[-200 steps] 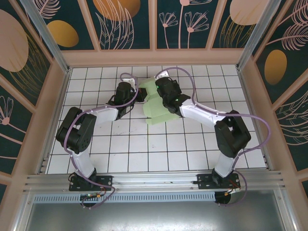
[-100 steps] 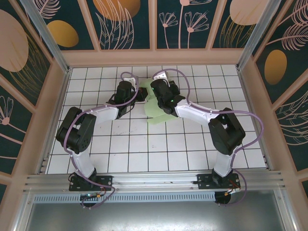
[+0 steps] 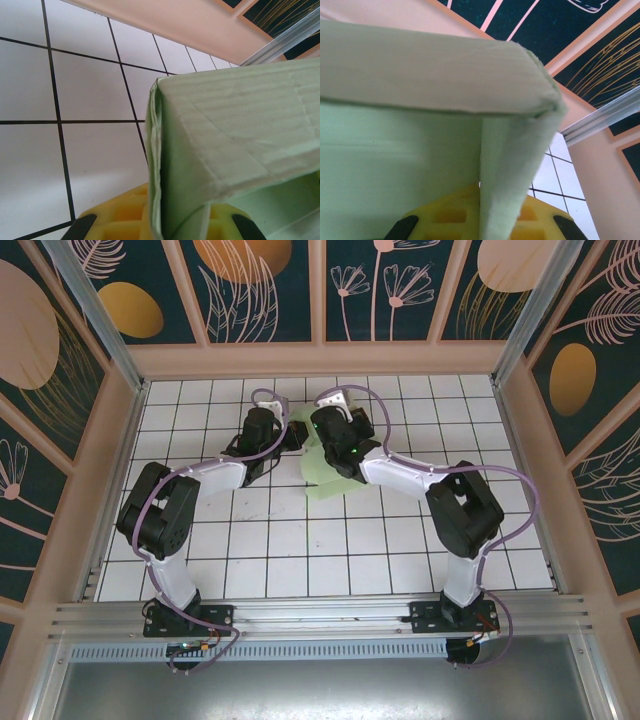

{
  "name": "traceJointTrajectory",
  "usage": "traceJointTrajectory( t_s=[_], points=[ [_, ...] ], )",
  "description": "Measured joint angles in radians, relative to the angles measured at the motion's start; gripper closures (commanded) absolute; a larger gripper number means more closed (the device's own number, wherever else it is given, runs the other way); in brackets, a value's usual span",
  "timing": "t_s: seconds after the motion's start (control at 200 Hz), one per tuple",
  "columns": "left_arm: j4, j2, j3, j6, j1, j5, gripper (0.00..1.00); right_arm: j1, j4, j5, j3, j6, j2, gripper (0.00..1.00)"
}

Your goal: Fold the paper box

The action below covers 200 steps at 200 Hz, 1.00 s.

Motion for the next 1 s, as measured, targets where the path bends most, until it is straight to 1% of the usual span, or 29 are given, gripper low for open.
traceJointTrajectory(
  t_s=[0.045, 0.07, 0.09, 0.11, 0.49, 0.521, 0.571, 0.686, 0.776, 0.831, 0.921, 1.001],
  points=[
    [-0.001, 0.000, 0.000, -0.001, 0.000, 0.000, 1.00, 0.002, 0.006, 0.013, 0.000, -0.012, 0.002, 0.78],
    [-0.001, 0.000, 0.002, -0.001, 0.000, 0.000, 1.00, 0.002, 0.006, 0.019, -0.002, -0.018, 0.002, 0.80],
    [-0.001, 0.000, 0.004, -0.001, 0.000, 0.001, 1.00, 0.002, 0.008, 0.021, -0.003, -0.020, 0.002, 0.88],
    [-0.001, 0.000, 0.006, -0.001, 0.000, 0.001, 1.00, 0.002, 0.009, 0.026, -0.004, -0.029, 0.002, 1.00],
    [-0.008, 0.003, 0.018, -0.015, -0.002, 0.003, 1.00, 0.004, 0.096, 0.077, -0.006, -0.080, 0.029, 1.00],
    [-0.010, 0.004, 0.018, -0.016, -0.002, 0.003, 1.00, 0.005, 0.096, 0.078, -0.006, -0.080, 0.029, 0.91],
    [-0.013, 0.005, 0.020, -0.016, -0.002, 0.000, 1.00, 0.008, 0.097, 0.077, -0.006, -0.080, 0.028, 0.73],
    [-0.050, 0.010, 0.054, -0.015, -0.002, -0.017, 1.00, 0.010, 0.092, 0.053, -0.015, -0.081, 0.018, 0.46],
    [-0.081, 0.015, 0.084, -0.015, -0.002, -0.038, 1.00, 0.016, 0.090, 0.018, -0.027, -0.076, -0.004, 0.33],
    [-0.095, 0.018, 0.093, -0.015, -0.003, -0.042, 1.00, 0.021, 0.090, -0.010, -0.041, -0.074, -0.027, 0.30],
    [-0.108, 0.018, 0.107, -0.016, -0.006, -0.045, 1.00, 0.026, 0.086, -0.061, -0.075, -0.058, -0.074, 0.19],
    [-0.116, 0.019, 0.122, -0.016, -0.010, -0.045, 1.00, 0.026, 0.085, -0.114, -0.107, -0.047, -0.116, 0.12]
  ],
)
